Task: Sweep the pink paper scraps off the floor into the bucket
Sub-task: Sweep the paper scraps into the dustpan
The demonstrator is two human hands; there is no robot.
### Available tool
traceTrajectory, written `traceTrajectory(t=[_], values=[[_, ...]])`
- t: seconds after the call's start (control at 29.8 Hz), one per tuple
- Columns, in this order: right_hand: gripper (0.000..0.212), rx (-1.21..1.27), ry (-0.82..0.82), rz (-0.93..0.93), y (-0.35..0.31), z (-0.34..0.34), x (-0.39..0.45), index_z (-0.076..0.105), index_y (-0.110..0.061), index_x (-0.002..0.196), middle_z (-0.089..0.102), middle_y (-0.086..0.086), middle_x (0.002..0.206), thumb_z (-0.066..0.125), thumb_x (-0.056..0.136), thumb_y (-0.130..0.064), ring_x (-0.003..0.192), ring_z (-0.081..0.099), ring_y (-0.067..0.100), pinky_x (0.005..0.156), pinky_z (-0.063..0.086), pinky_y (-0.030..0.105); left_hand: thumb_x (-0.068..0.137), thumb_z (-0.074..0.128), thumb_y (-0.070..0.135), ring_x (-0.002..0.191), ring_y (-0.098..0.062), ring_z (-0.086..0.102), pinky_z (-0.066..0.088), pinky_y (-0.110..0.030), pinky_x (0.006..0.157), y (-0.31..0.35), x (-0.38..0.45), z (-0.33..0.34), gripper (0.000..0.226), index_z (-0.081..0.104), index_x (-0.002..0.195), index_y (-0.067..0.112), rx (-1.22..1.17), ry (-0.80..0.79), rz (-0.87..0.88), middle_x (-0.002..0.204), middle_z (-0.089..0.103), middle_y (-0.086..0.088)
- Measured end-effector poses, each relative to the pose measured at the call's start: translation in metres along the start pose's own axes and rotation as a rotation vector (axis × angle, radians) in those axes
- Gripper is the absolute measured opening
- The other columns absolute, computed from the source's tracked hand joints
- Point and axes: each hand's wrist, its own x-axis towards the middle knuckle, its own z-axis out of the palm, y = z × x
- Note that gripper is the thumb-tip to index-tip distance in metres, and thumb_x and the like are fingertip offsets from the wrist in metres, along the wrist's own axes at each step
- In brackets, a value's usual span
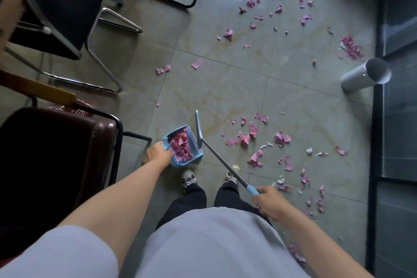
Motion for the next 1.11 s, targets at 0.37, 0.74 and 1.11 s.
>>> traceTrajectory(t=[0.37, 0.74, 1.11], values=[[0.031, -0.023, 0.115, -0.035, -0.055, -0.038, 0.023, 0.064, -0.001, 0.11, 0.041, 0.003, 0.054, 0.05, 0.084, -0.009, 0.04, 0.032, 0.014, 0.039, 0.024, 0.019, 0.091, 0.052, 0.017, 0.115, -0.039, 0.056, 0.044, -0.035, 0.092, 0.009, 0.006, -0.031, 0.031, 0.063, 0.116, 0.002, -0.148, 0.052, -0.063, 0.124, 0.061, -0.023], [0.009, -0.028, 0.214, -0.126, -0.166, -0.106, 0.082, 0.055, -0.004, 0.078, 0.044, 0.006, 0.055, 0.052, 0.086, -0.007, 0.041, 0.036, 0.015, 0.031, 0.022, 0.014, 0.085, 0.058, 0.019, 0.1, -0.034, 0.063, 0.044, -0.03, 0.074, 0.037, 0.043, -0.088, 0.029, 0.066, 0.11, 0.004, -0.447, 0.093, -0.295, 0.113, 0.066, -0.019], [0.017, -0.171, 0.188, -0.132, -0.367, -0.208, 0.202, 0.043, -0.002, 0.071, 0.041, 0.01, 0.054, 0.042, 0.088, -0.003, 0.025, 0.032, 0.012, 0.037, 0.025, 0.012, 0.084, 0.061, 0.019, 0.093, -0.039, 0.066, 0.055, -0.038, 0.082, 0.096, 0.097, -0.115, 0.028, 0.068, 0.103, 0.0, -0.626, 0.254, -0.549, 0.105, 0.069, -0.022]])
